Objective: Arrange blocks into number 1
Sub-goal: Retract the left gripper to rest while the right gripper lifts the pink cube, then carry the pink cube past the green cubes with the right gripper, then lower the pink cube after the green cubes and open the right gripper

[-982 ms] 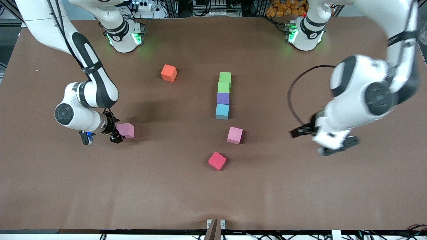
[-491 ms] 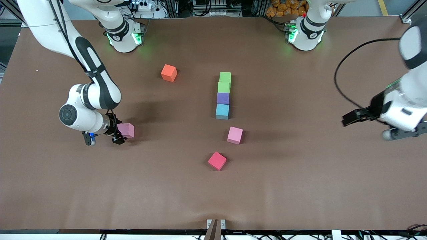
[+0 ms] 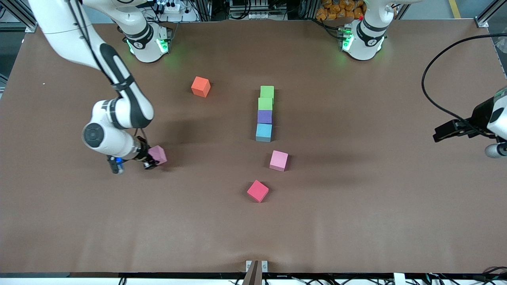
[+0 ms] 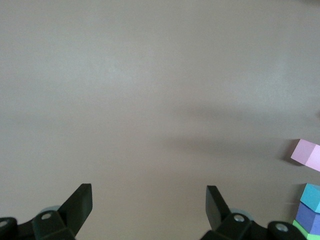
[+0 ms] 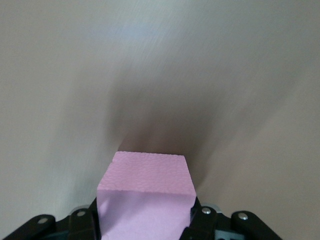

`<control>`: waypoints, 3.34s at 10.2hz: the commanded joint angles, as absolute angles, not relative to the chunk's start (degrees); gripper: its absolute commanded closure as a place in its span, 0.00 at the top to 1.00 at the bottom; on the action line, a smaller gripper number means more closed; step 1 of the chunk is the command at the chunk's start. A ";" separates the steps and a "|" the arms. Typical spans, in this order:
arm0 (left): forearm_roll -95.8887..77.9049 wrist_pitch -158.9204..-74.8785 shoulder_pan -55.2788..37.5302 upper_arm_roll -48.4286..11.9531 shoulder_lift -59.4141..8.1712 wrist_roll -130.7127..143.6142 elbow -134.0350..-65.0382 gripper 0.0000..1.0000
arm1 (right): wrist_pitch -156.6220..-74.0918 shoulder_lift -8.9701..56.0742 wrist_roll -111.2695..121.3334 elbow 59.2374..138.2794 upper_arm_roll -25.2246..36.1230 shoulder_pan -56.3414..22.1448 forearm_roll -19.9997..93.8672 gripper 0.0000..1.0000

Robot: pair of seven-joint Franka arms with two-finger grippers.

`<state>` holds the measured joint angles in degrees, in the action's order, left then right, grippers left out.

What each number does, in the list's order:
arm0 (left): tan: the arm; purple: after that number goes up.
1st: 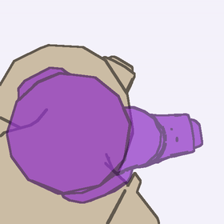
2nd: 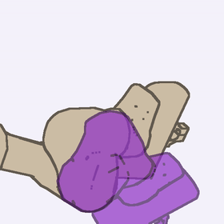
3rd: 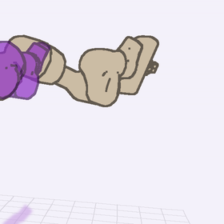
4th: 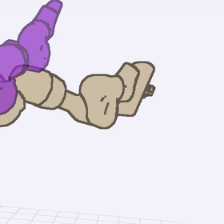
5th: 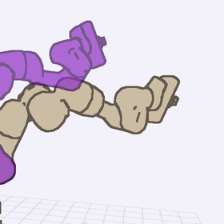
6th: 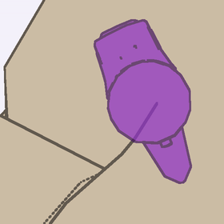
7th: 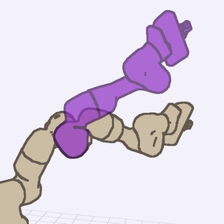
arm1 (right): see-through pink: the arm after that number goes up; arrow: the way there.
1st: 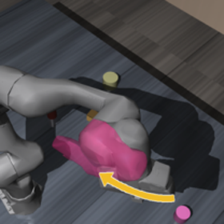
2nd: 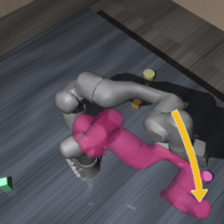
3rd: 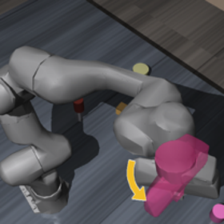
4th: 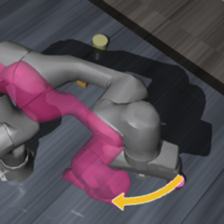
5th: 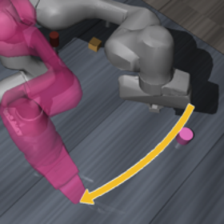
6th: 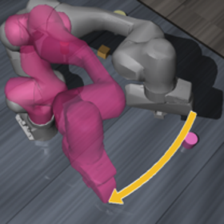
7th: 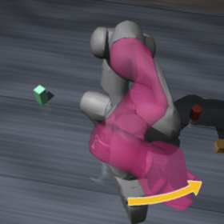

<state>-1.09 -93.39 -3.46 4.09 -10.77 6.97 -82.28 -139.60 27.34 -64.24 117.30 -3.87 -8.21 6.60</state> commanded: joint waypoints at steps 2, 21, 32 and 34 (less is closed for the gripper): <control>0.00 -90.19 -3.95 6.06 -5.99 5.98 -83.41 1.00 | -135.99 25.32 -64.86 115.15 -19.81 -10.55 -2.71 0.00; 0.09 -85.87 -4.83 7.39 -2.82 6.68 -84.90 1.00 | -132.53 37.35 -81.21 108.02 -39.91 -31.12 -23.29 0.00; -0.44 -89.30 -6.42 5.80 -1.58 5.98 -88.07 1.00 | -135.09 39.98 -81.74 106.53 -38.32 -31.46 -26.72 0.40; -0.44 -89.12 -6.33 5.98 -1.50 5.63 -88.50 1.00 | -135.00 39.90 -82.18 106.00 -38.32 -31.47 -26.89 1.00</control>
<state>-1.09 -88.58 -6.20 5.81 -3.26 6.72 -86.50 -135.17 38.42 -80.83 107.69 -37.76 -31.53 -25.16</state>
